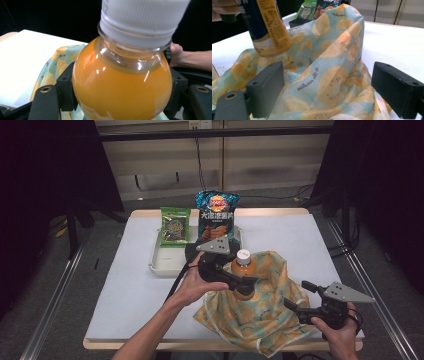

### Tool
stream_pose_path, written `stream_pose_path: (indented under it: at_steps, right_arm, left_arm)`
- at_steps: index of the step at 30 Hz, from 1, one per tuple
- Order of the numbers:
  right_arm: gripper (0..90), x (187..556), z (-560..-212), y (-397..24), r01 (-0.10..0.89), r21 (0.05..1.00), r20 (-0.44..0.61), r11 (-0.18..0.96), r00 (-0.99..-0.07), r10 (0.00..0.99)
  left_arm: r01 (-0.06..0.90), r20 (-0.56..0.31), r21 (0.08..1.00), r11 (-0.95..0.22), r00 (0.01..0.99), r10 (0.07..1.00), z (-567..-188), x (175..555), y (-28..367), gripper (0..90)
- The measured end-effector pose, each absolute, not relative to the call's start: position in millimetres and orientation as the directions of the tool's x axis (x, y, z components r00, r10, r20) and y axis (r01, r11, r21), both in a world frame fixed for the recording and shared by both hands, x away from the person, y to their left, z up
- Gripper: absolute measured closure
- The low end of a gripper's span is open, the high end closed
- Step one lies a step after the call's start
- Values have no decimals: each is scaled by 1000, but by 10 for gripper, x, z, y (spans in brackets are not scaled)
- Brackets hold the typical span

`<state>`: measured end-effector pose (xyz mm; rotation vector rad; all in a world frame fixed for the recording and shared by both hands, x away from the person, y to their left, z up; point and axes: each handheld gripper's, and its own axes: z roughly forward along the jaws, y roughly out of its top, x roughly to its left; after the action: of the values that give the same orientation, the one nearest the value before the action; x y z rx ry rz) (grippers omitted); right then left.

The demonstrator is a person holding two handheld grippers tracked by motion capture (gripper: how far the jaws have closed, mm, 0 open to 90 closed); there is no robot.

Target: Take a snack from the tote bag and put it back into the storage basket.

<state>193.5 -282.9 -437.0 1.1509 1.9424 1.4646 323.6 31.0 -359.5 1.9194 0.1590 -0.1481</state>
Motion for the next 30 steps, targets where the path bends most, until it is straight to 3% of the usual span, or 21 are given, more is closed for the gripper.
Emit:
stream_pose_path:
  at_steps: [9,30]
  right_arm:
    - [38,1937,-4368,-2822,351,934,149,65,-549,822]
    - [41,1932,-4368,-2817,348,936,154,61,-558,815]
  left_arm:
    - [180,-174,927,-330,984,49,-3479,3231,458,303]
    - [187,-162,924,-335,982,102,-3447,3358,844,303]
